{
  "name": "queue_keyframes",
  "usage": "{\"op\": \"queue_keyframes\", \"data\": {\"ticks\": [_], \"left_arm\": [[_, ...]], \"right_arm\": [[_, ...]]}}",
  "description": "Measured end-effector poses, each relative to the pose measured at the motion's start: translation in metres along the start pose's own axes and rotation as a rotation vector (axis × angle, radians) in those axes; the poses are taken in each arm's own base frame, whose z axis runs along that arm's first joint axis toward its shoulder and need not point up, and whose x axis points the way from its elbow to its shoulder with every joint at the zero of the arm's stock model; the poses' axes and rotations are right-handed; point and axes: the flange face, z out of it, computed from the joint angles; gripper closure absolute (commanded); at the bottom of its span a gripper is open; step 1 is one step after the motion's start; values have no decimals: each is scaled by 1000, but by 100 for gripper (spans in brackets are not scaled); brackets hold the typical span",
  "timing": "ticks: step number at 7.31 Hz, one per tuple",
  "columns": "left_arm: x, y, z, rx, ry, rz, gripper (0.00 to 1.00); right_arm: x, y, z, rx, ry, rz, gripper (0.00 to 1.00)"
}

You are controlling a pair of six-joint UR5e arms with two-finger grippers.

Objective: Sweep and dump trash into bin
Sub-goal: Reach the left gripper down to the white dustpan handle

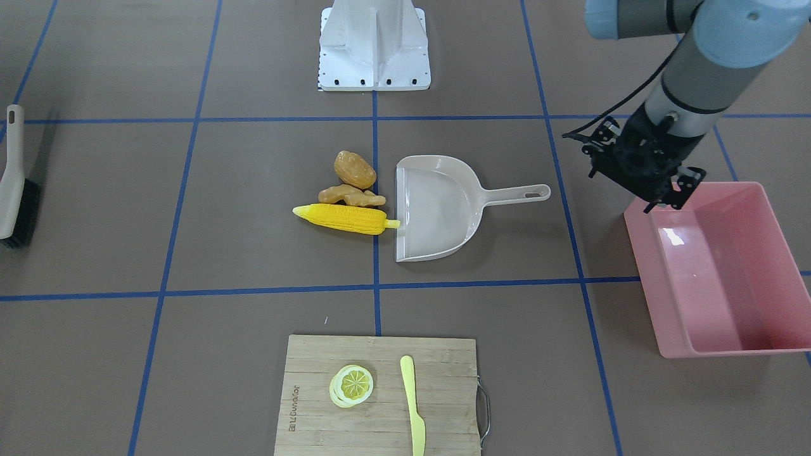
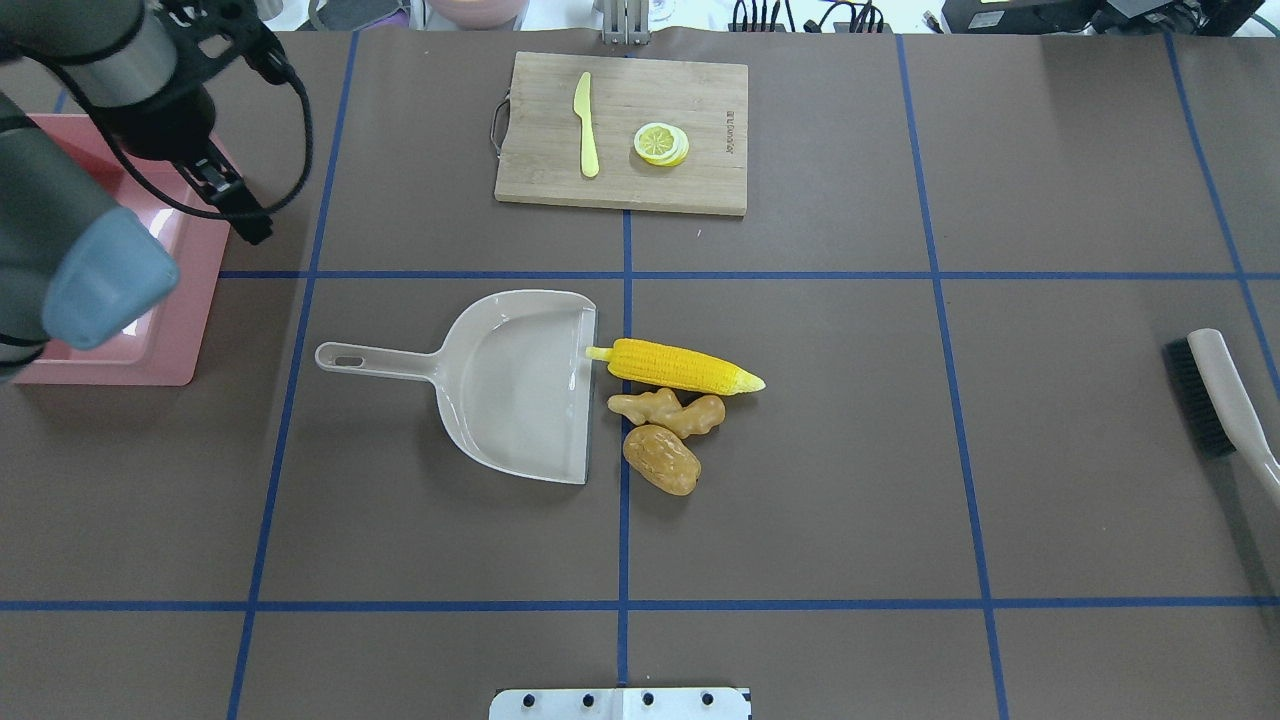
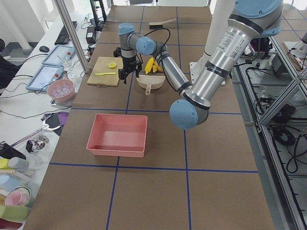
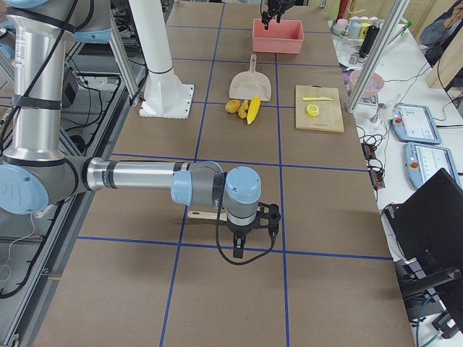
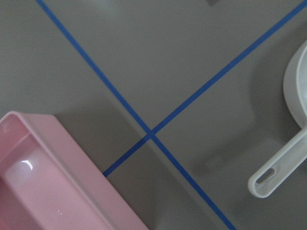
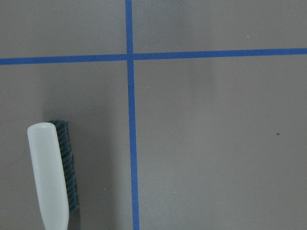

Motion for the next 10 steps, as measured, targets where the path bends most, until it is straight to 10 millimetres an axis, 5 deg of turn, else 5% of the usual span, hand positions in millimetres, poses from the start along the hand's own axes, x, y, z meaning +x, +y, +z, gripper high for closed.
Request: {"op": "queue_keyframes", "data": {"ticks": [3,6,8,10], "left_arm": [[59,-27,23,67,2,245,2],[125,-34,77,48,-25,409,2],[140,-25,104,20,-22,460,2],[144,-12,122,-1,-10,483,2]], "right_arm": [[1,-1,1,-1,3,-2,0],[-4,4,5,-10,-25,-7,0],[-13,14,16,-38,-39,-10,0],[-49,49,22,-66,-36,21,1]]}}
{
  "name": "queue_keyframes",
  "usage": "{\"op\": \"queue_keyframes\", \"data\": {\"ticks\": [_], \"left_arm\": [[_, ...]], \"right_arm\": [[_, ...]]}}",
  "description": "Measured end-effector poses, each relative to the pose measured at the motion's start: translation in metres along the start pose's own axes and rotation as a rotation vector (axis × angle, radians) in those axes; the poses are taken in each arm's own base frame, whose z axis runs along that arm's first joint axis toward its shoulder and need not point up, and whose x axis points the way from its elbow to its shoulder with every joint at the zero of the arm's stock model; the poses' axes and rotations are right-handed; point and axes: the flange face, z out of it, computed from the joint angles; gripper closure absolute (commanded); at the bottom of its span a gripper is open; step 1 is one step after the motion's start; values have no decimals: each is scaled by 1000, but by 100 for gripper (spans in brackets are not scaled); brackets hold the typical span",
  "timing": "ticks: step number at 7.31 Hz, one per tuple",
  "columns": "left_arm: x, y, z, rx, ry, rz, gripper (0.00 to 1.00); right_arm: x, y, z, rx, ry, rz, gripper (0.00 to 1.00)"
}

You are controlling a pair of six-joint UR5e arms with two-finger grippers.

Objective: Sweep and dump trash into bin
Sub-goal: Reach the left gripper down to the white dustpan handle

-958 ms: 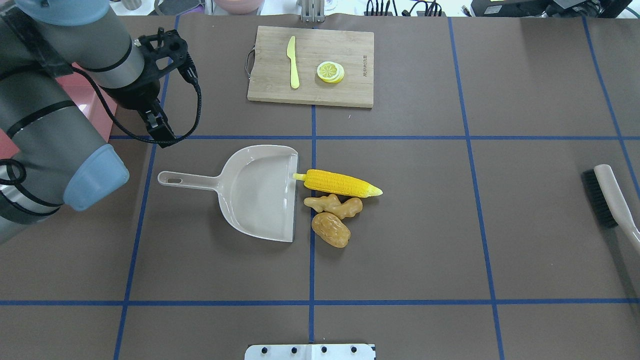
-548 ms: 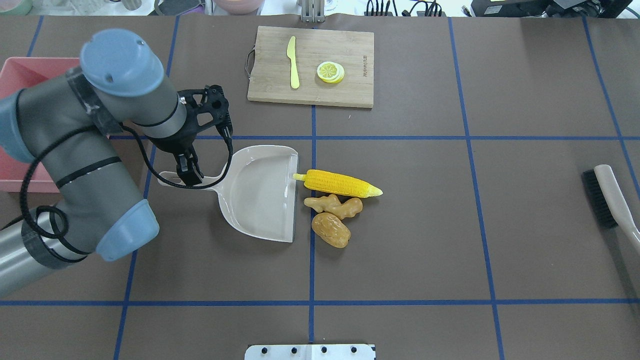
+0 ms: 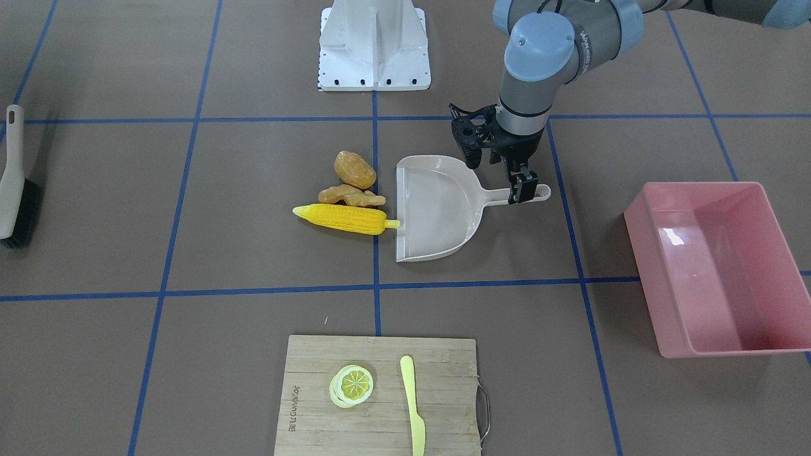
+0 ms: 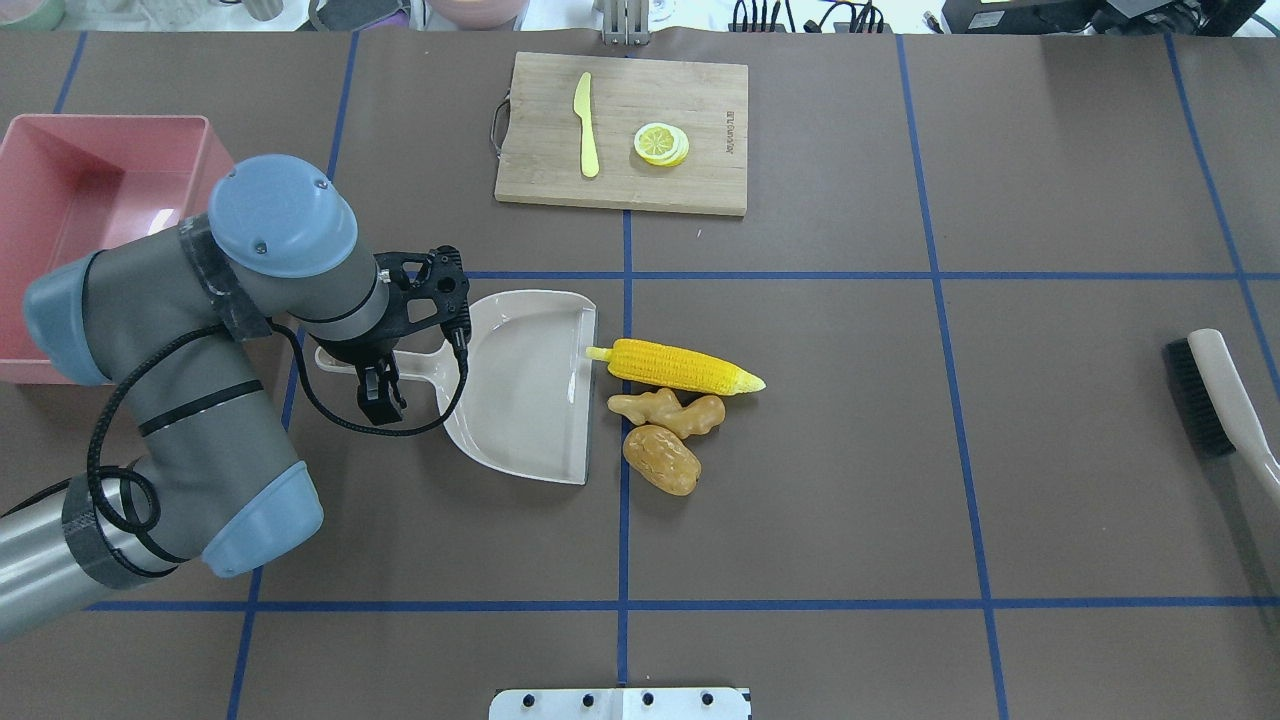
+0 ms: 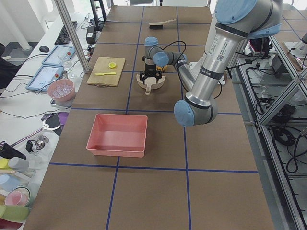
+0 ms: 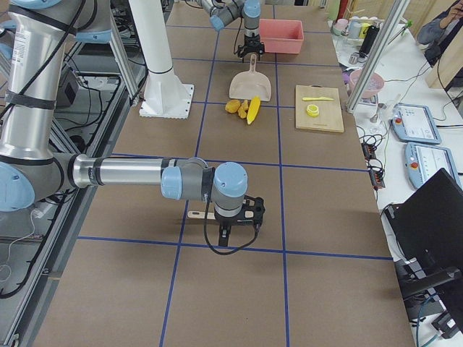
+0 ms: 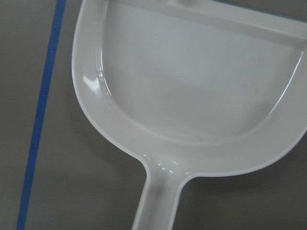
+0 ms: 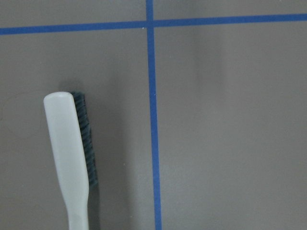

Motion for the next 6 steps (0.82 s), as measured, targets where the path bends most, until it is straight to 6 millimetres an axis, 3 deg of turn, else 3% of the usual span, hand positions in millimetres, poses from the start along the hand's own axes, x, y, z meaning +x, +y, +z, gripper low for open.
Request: {"op": "queue_keyframes", "data": {"ticks": [1,3,6], "left_arm": [[1,3,5,-3,6,3,2],[-3,4,18,7,4,7,2],[-9,0,35,6,2,17,2]], "right_arm": [[-19,17,10,-7,1,12,1],[-34,57,35,-7,-1,27,3],[-60,74,69,-24,37,33,6]]}}
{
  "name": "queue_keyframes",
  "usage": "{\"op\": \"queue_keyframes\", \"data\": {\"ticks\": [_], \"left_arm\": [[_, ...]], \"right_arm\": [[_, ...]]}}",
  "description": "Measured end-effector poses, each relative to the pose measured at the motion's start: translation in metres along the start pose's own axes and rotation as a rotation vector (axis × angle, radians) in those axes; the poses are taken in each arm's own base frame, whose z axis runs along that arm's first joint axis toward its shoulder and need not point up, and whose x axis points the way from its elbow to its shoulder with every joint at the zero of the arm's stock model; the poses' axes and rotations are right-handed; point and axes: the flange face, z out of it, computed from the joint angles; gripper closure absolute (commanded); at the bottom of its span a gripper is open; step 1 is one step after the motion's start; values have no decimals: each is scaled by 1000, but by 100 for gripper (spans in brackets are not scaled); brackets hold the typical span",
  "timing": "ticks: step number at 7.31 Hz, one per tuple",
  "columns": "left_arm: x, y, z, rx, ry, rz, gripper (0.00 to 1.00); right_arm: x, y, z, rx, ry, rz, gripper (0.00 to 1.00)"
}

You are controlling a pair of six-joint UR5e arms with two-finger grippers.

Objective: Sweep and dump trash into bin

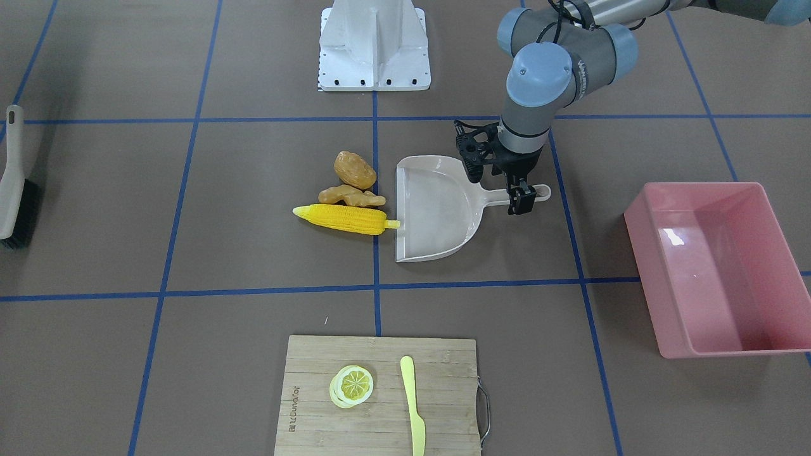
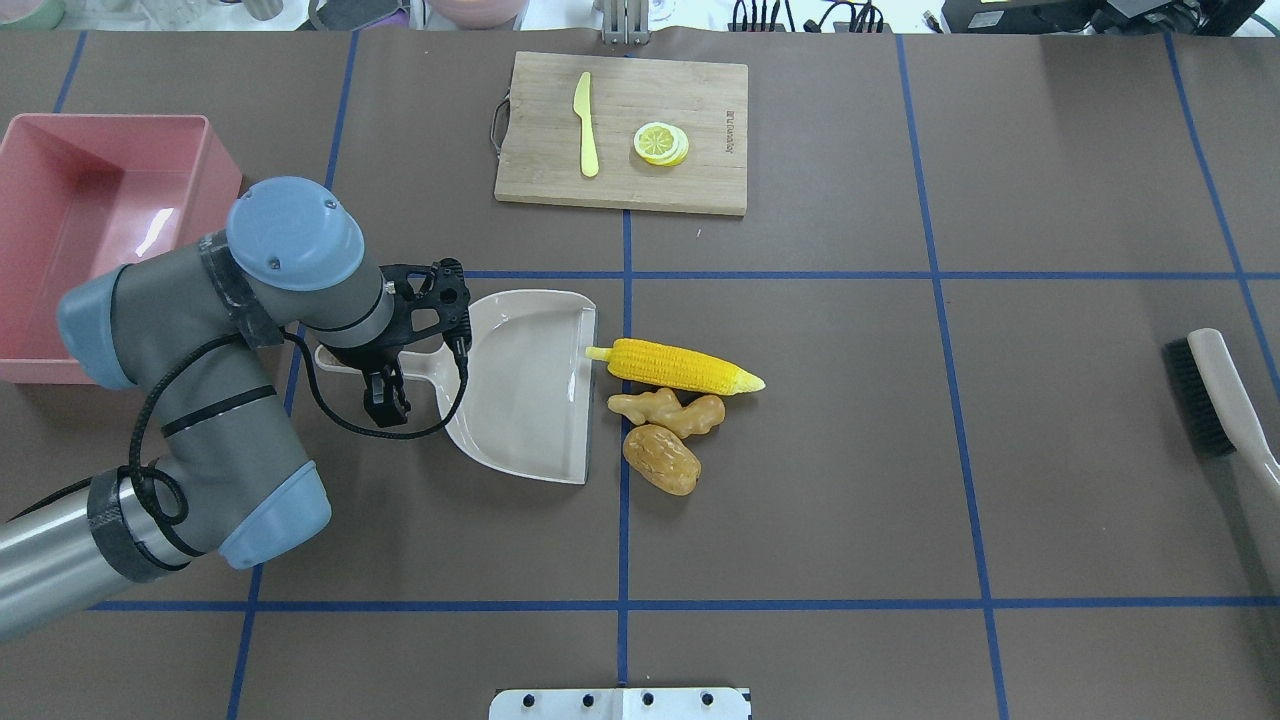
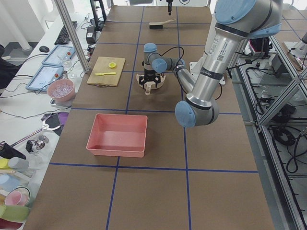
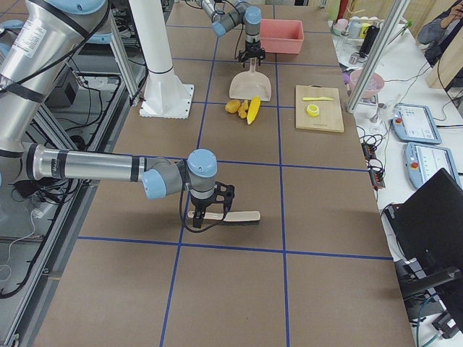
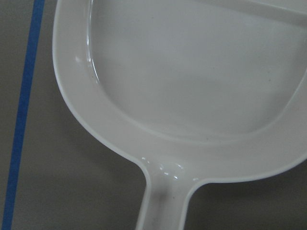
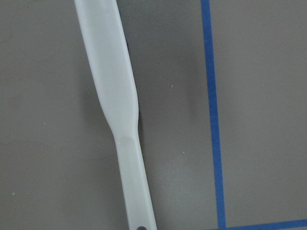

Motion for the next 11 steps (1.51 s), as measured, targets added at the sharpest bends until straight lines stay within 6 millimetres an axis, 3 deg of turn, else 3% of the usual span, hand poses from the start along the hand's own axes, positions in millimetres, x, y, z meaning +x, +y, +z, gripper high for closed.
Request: {"op": "queue_keyframes", "data": {"ticks": [3,5,8,9,10,11], "left_arm": [[-1,5,10,-17,10,38,14],[-1,7,11,-18,13,41,11],[1,11,17,-10,14,47,9],[2,14,19,-4,14,50,12],[4,16,19,-1,13,52,25],[4,17,18,2,13,54,43]], "right_arm": [[1,0,41,-21,3,-37,6],[-9,-8,54,-27,-5,-42,8],[-24,-6,69,-62,4,-43,21],[-24,-4,72,-70,12,-45,31],[-23,-2,74,-74,20,-47,49],[-23,-1,76,-80,27,-47,55]]}}
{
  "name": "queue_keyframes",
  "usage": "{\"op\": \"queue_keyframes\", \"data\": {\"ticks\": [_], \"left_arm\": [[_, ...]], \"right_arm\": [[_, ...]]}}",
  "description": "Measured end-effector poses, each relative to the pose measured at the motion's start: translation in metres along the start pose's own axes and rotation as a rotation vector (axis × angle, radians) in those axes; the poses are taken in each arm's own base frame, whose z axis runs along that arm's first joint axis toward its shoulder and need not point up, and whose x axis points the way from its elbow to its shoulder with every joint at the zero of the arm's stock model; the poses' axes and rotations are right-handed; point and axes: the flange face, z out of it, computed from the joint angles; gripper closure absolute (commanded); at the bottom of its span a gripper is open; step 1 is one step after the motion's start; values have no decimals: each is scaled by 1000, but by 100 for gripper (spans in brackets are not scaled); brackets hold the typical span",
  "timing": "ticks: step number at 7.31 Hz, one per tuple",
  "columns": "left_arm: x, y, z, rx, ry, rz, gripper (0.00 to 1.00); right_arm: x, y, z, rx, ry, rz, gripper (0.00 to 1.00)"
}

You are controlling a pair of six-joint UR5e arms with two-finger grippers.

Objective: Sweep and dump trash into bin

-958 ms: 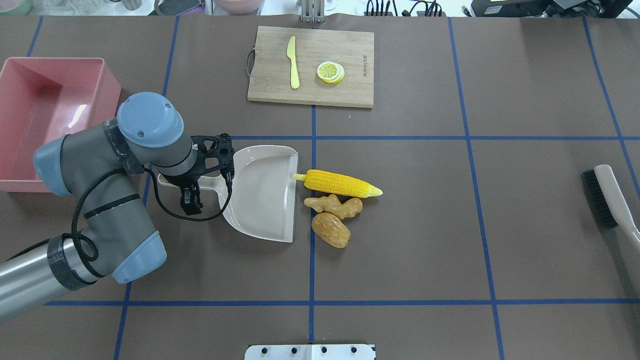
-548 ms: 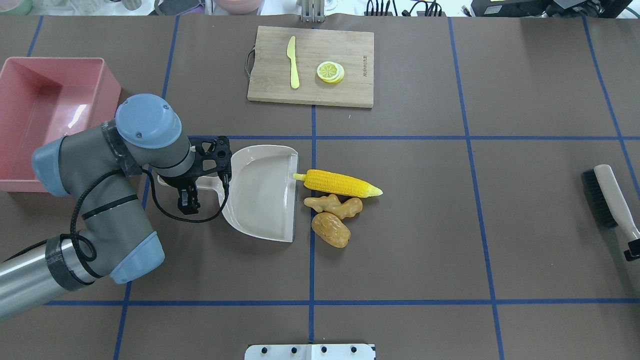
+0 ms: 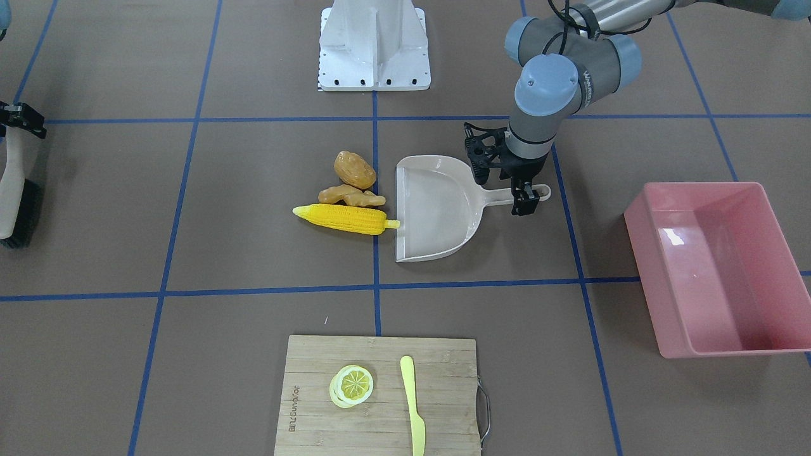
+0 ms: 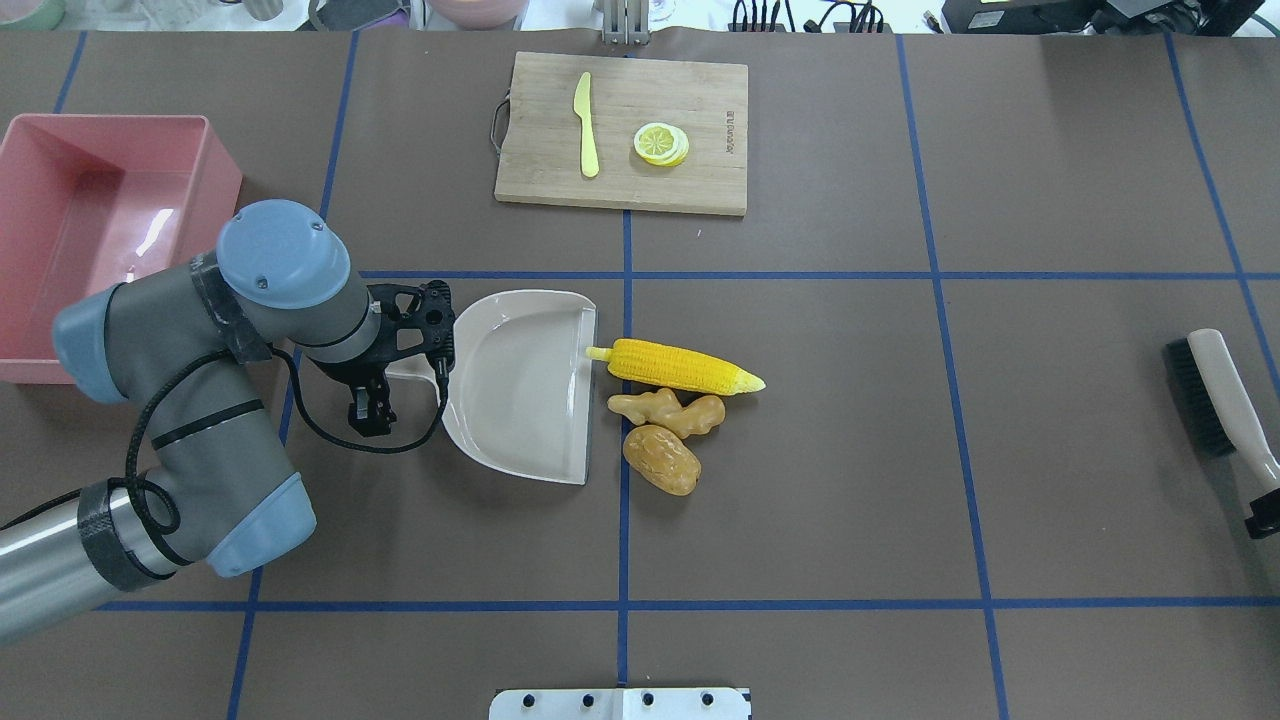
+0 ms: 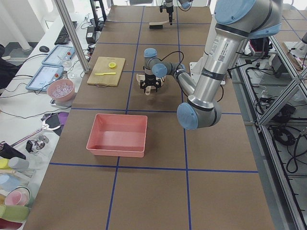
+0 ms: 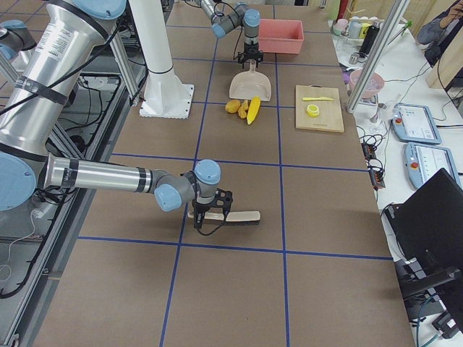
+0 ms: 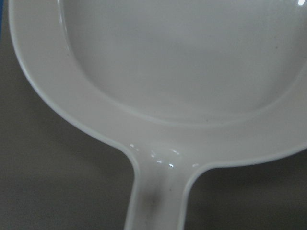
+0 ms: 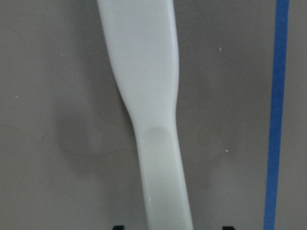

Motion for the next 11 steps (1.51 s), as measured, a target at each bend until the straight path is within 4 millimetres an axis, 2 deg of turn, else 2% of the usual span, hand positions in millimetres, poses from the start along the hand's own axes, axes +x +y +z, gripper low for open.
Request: {"op": "queue_keyframes", "data": {"ticks": [1,2,3,4,8,9,11], "left_arm": [[0,0,0,1,0,1,62],[1,0,0,2,0,2,87],[1,0,0,4,3,2,100],[2,0,-1,8,12,2,100],[3,-1,-5,25,48,4,100],[4,-4,-9,36,48,25,100],[7,-8,-20,56,40,63,100]], "right_arm": [[0,1,1,-6,5,2,59],[0,1,2,-9,7,1,71],[-1,1,2,-11,8,-2,87],[-2,1,2,-12,8,-7,100],[-11,0,-6,0,-10,-38,100],[-12,-2,-14,15,-26,-64,100],[-4,-14,-45,87,-66,-100,100]]}}
